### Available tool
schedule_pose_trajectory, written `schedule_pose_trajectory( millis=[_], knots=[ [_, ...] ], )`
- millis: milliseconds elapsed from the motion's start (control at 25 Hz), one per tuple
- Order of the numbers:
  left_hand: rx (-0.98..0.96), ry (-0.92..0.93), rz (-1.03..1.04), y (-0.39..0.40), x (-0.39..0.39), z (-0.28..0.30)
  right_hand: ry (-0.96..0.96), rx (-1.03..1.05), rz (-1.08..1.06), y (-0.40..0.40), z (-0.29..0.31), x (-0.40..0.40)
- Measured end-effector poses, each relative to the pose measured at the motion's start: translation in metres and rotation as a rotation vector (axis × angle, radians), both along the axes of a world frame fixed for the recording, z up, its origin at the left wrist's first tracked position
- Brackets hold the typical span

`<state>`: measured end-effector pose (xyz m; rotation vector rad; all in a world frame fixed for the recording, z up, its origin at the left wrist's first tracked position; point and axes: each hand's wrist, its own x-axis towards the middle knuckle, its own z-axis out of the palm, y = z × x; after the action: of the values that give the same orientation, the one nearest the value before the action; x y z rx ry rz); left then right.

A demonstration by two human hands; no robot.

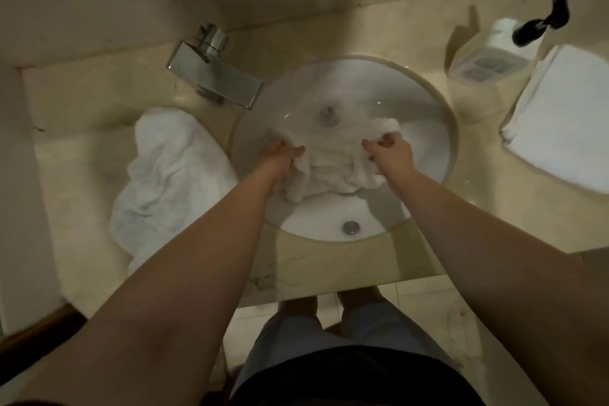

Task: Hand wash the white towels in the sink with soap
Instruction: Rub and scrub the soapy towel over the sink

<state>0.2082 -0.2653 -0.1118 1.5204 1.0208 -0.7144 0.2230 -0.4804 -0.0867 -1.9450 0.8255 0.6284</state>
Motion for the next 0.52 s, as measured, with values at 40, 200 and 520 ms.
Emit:
schedule_pose_trajectory(
  millis=[40, 200, 520],
  knots=[
    [0.031, 0.022, -0.104, -0.004, -0.003, -0.005, 0.02, -0.008, 0.076, -0.001, -0.008, -0.003],
    [0.249, 0.015, -0.507, -0.013, -0.024, -0.024, 0.032, -0.125, 0.384, -0.003, -0.04, -0.022],
    [0.177, -0.098, 0.03, -0.034, -0.026, -0.02, -0.127, -0.254, 0.293, 0.006, -0.027, -0.029]
  ],
)
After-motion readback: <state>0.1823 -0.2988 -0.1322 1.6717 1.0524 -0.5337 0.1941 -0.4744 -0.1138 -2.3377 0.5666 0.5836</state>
